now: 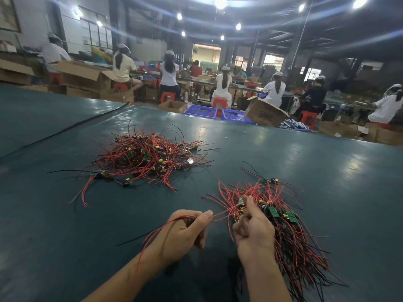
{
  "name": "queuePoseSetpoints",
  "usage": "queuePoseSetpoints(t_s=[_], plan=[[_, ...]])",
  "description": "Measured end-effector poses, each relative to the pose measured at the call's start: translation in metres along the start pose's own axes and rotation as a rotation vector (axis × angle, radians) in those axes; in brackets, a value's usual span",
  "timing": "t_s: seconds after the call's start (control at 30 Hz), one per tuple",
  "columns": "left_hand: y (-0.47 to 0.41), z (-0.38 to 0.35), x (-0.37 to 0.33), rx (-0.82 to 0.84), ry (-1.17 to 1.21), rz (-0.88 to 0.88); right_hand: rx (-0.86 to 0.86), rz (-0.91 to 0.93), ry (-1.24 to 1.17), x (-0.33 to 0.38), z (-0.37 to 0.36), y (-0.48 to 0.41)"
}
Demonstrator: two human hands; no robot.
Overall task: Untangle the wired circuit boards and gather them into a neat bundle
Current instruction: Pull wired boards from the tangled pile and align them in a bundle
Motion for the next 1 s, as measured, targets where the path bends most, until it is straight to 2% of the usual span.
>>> queuePoseSetpoints(t_s=[0.27, 0.37, 0.47, 0.63, 0.8, 0.9, 1.0], plan=[[-0.002, 0.005, -0.001, -0.039, 0.078, 0.036, 0.042, 0.056, -0.055, 0.005, 0.005, -0.002], [-0.003, 0.008, 0.004, -0.166, 0.132, 0.112, 0.061, 0.095, -0.083, 0.008, 0.004, 0.001], [-0.006, 0.01, 0.008, -0.31, 0.283, 0.164, 0.111, 0.125, -0.094, 0.01, 0.003, 0.005], [-0.006, 0.013, 0.007, -0.422, 0.303, 0.102, 0.238, 0.201, -0.085, 0.008, -0.004, 0.013], [-0.007, 0.019, 0.005, -0.532, 0.336, 0.095, 0.27, 0.242, 0.012, -0.006, -0.009, 0.017], [-0.006, 0.021, 0.005, -0.571, 0.337, 0.086, 0.265, 0.304, 0.247, -0.02, -0.016, 0.023], [-0.005, 0.017, 0.003, -0.497, 0.267, 0.009, 0.316, 0.345, 0.451, -0.035, -0.026, 0.032]])
Point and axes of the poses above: each hand's wrist, its own y-axis away from the middle knuckle, its own z-axis out of the back of the hand, x = y × z, the point moved 2 cm from there along -y, towards the middle knuckle, and after that the axes turned 9 degrees about -z, right-handed, at the moved point
